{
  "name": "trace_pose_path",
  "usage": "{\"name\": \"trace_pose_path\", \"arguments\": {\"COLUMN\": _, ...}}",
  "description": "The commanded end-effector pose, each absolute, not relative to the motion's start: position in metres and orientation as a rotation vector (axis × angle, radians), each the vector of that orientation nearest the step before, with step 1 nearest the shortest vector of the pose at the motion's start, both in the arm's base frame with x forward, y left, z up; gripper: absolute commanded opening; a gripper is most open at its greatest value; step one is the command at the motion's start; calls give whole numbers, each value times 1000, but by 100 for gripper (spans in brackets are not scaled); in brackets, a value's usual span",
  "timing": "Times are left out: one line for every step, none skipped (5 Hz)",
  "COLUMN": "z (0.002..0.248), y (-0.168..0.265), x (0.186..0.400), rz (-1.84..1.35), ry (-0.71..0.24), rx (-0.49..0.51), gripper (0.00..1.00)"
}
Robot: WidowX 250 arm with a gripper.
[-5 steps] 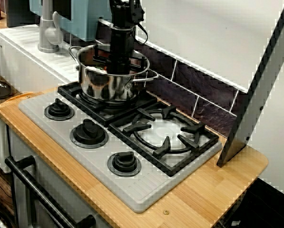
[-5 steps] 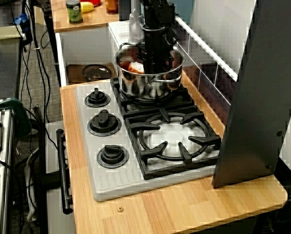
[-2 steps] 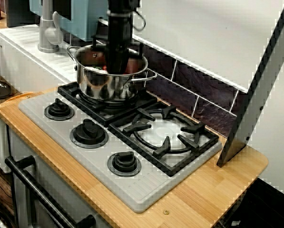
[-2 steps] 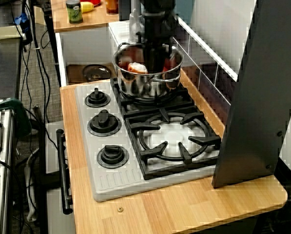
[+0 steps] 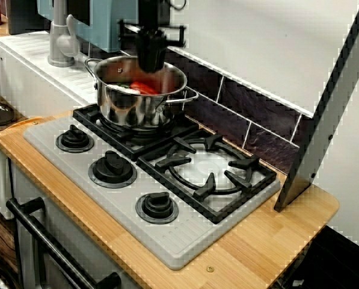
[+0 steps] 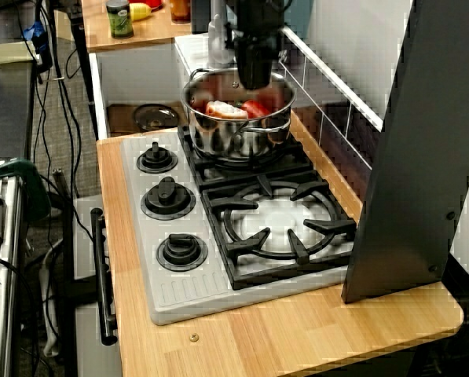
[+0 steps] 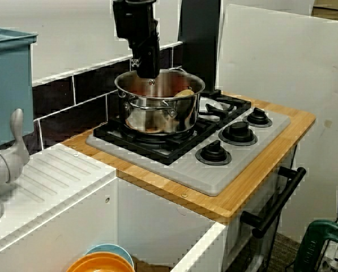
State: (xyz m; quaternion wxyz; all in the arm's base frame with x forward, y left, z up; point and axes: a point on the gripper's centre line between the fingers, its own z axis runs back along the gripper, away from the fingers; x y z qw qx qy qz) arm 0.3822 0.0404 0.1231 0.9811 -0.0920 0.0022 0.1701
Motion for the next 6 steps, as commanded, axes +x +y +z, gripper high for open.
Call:
{"name": "trace_pose_path", "arguments": {"z": 172, "y": 53, "x": 393, "rz": 334, "ry": -89, "rx": -215, "gripper": 0}}
{"name": "trace_pose_path", "arguments": {"z": 178, "y": 53, "x": 391, "rz": 328, "ry": -95, "rx": -224, "gripper": 0}}
{"name": "trace_pose_path", "arguments": {"z": 181, "y": 53, "x": 385, "rz": 323, "ry": -108, "rx": -223, "gripper": 0}}
{"name": "trace_pose_path", "arguments": {"z": 178, "y": 55, "x": 380, "rz": 324, "ry": -112, "rx": -224, "gripper": 0}}
{"name": "trace_pose_path", "arguments": {"z": 172, "y": 53, "x": 375, "rz": 319, "ry": -109, "rx": -219, "gripper": 0}}
{"name": "trace_pose_path", "arguments": {"z": 170, "y": 47, "x": 371, "rz": 309, "ry": -108, "rx": -206, "gripper": 100}}
